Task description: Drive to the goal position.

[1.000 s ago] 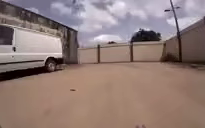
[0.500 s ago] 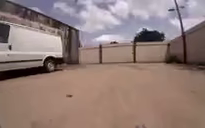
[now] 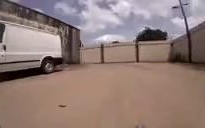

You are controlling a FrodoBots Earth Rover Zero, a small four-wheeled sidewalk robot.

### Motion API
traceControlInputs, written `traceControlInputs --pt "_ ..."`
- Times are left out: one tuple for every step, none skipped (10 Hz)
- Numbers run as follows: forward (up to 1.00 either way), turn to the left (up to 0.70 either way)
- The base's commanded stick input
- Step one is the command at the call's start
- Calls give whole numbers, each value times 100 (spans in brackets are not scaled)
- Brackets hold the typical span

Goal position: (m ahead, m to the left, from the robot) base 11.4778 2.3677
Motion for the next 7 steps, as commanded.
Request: traceControlInputs --pt "85 0" --pt "85 0" --pt "85 0" --pt "85 0" --pt "85 0" --pt "85 0" --pt "85 0"
